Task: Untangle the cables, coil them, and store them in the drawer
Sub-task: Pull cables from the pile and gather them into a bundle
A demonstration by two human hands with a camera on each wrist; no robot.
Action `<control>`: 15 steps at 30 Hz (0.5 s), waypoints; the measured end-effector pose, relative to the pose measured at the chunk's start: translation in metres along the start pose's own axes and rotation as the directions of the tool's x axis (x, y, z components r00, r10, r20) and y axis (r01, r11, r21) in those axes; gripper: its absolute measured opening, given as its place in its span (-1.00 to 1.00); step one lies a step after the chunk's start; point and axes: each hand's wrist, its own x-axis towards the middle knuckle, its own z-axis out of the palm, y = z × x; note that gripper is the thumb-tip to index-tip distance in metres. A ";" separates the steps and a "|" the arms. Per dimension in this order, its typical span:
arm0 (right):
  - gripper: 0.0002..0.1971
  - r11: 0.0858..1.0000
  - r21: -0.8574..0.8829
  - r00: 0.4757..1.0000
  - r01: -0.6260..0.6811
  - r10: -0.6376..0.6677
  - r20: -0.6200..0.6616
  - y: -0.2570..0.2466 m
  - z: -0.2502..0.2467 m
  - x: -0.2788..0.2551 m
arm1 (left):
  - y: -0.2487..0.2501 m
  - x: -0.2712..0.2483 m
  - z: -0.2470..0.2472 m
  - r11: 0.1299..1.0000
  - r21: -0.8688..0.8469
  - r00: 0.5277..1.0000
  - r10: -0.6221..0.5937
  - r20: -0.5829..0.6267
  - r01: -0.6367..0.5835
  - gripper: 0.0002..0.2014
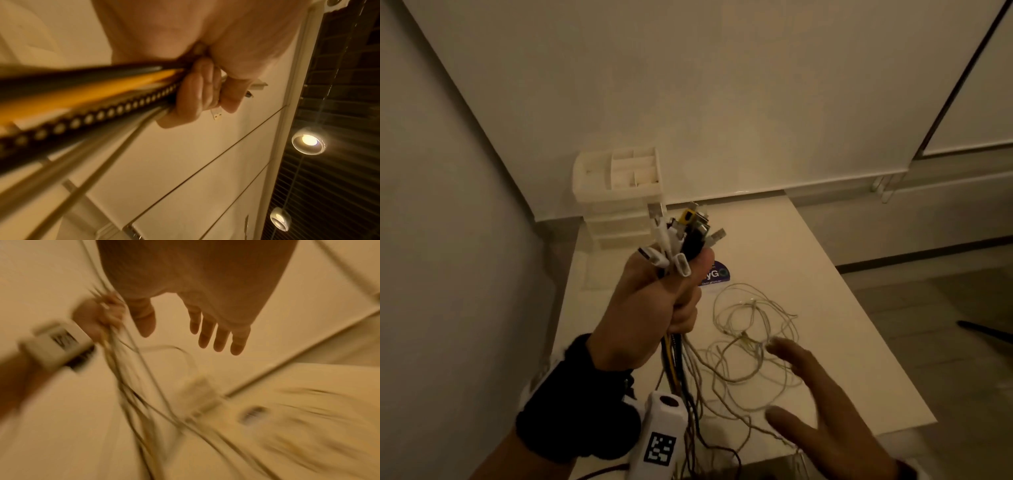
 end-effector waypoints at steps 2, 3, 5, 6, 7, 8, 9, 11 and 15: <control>-0.34 0.996 0.008 0.974 0.094 -0.093 0.207 -0.032 0.035 0.040 | -0.007 -0.008 0.015 1.000 0.020 1.000 -0.015 -0.003 0.015 -0.61; -0.50 0.986 0.008 0.944 0.167 -0.162 0.287 -0.040 0.051 0.057 | -0.011 -0.011 0.020 0.999 0.027 1.000 -0.026 -0.005 0.026 -0.60; -0.84 0.989 0.057 0.920 0.135 -0.146 0.364 -0.048 0.073 0.077 | -0.014 -0.018 0.023 0.998 0.054 0.999 -0.030 -0.035 0.031 -0.58; -0.81 0.993 0.084 0.914 0.085 -0.111 0.391 -0.042 0.084 0.080 | -0.012 -0.021 0.021 0.999 0.047 0.998 -0.022 -0.055 0.024 -0.57; -0.72 0.996 0.084 0.906 0.040 -0.072 0.416 -0.031 0.094 0.077 | -0.008 -0.023 0.016 1.000 0.012 0.998 -0.003 -0.067 0.003 -0.57; -0.66 0.997 0.074 0.897 -0.010 -0.024 0.442 -0.019 0.099 0.071 | -0.002 -0.025 0.009 0.999 -0.031 0.997 0.039 -0.073 -0.041 -0.58; -0.63 0.995 0.085 0.890 -0.058 0.012 0.456 -0.006 0.103 0.064 | 0.006 -0.027 0.003 0.993 -0.063 0.993 0.091 -0.075 -0.096 -0.56; -0.62 0.977 0.114 0.893 -0.181 0.114 0.436 0.022 0.105 0.047 | 0.017 -0.029 -0.006 0.981 -0.100 0.986 0.159 -0.058 -0.164 -0.53; -0.65 0.951 0.138 0.862 -0.278 0.183 0.473 0.053 0.102 0.035 | 0.024 -0.028 -0.007 0.972 -0.114 0.979 0.200 -0.044 -0.204 -0.55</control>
